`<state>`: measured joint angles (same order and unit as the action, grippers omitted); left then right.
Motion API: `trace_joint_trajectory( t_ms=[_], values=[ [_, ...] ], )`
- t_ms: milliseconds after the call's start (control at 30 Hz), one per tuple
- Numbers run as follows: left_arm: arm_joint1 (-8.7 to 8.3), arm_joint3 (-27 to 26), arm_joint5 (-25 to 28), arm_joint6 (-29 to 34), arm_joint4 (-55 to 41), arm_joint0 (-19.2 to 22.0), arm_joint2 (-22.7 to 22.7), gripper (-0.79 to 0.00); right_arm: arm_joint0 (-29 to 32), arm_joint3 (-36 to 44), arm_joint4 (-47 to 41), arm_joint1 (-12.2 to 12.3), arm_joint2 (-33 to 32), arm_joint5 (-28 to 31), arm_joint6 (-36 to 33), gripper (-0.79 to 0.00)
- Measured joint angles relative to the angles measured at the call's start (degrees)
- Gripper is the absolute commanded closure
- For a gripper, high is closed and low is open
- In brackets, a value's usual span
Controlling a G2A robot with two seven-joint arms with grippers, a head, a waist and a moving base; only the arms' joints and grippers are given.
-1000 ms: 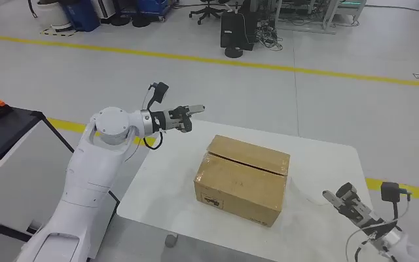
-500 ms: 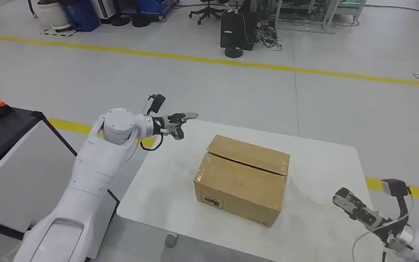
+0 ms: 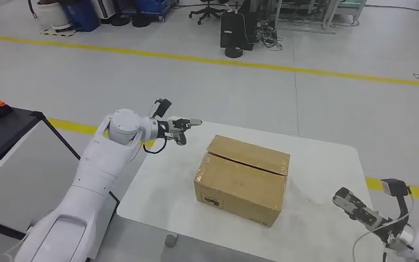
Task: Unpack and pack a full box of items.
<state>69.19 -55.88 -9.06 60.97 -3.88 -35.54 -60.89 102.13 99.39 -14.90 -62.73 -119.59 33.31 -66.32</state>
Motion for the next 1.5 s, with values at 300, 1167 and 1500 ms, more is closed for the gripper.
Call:
trace_joint_trajectory(
  t_ms=[300, 1167, 1500],
  values=[
    [0.61, 2.8, -2.2, -1.6, -3.2, -0.3, 0.7, -0.785, 0.0, 0.0, 0.0, 0.0, 0.0, 0.0, 0.0, -0.785],
    [4.73, 8.0, -6.5, -0.5, -10.4, -1.1, 8.2, -0.785, 0.0, 0.0, 0.0, 0.0, 0.0, 0.0, 0.0, -0.785],
    [4.11, 1.4, -9.0, 1.9, -9.9, -3.5, 8.1, -0.785, 0.0, 0.0, 0.0, 0.0, 0.0, 0.0, 0.0, -0.785]
  ],
)
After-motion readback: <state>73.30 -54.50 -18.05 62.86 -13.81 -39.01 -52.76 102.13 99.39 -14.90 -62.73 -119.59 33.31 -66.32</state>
